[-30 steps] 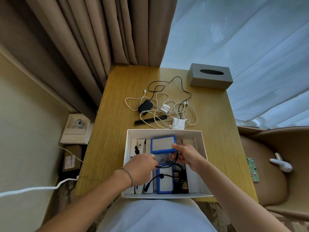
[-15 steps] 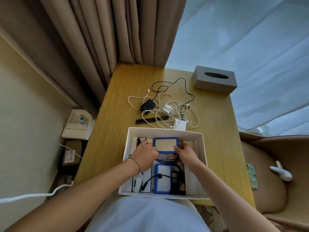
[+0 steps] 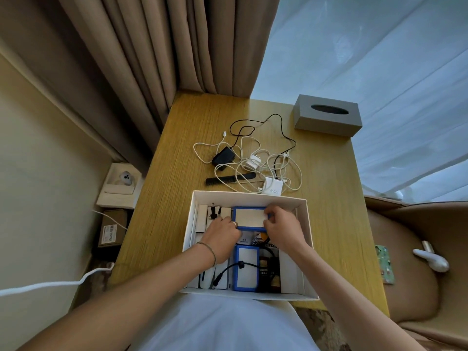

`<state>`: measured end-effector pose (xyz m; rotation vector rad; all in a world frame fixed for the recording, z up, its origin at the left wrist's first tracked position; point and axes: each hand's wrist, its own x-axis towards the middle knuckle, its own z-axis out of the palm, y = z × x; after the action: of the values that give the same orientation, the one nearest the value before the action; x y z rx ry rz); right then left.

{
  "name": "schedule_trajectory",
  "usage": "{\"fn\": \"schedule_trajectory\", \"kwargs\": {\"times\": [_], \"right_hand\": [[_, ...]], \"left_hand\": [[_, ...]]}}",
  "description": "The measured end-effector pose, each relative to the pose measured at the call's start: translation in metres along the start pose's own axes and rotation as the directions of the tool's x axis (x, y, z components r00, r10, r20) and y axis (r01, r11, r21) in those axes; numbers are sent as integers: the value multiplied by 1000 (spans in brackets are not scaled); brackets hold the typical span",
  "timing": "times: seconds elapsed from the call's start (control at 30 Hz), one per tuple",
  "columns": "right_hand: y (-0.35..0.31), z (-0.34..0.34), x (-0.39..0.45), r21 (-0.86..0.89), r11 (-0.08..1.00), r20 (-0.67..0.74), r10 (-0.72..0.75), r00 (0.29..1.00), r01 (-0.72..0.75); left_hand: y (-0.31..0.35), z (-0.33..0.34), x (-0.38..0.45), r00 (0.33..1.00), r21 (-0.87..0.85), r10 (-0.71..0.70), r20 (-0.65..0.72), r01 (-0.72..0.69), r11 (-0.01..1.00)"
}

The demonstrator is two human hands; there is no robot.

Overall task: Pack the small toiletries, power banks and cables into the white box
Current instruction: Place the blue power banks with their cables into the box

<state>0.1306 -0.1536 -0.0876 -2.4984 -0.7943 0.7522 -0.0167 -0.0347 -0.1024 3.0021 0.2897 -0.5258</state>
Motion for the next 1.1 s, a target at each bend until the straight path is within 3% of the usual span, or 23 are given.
{"fn": "schedule_trajectory", "kwargs": {"times": [0.07, 0.13, 0.27, 0.4, 0.5, 0.67, 0.87, 1.1], "right_hand": [[-5, -3, -1, 22, 999, -2, -36, 999, 36], [-13, -10, -2, 59, 994, -29, -88, 996, 89], [-27, -37, 5, 176, 967, -119, -164, 979, 183], [-31, -71, 34, 278, 934, -204, -171, 964, 224], [-26, -87, 64, 229, 952, -163, -165, 973, 200], [-3, -85, 114, -74, 978, -3, -197, 980, 196], [23, -60, 149, -332, 902, 202, -219, 955, 277], [38, -45, 158, -506, 751, 268, -330, 905, 424]], "left_hand": [[-2, -3, -5, 999, -35, -2, -50, 0, 999], [-6, -10, -14, 984, -191, -44, -172, 11, 981], [-19, -43, -22, 894, -402, -151, -422, -36, 915], [-35, -78, -8, 846, -463, -216, -487, -41, 885], [-46, -96, 13, 857, -467, -235, -459, -8, 884], [-52, -103, 53, 908, -530, -293, -300, 97, 842], [-48, -99, 81, 931, -641, -354, -84, 221, 735], [-36, -104, 93, 917, -694, -398, -35, 264, 670]]}}
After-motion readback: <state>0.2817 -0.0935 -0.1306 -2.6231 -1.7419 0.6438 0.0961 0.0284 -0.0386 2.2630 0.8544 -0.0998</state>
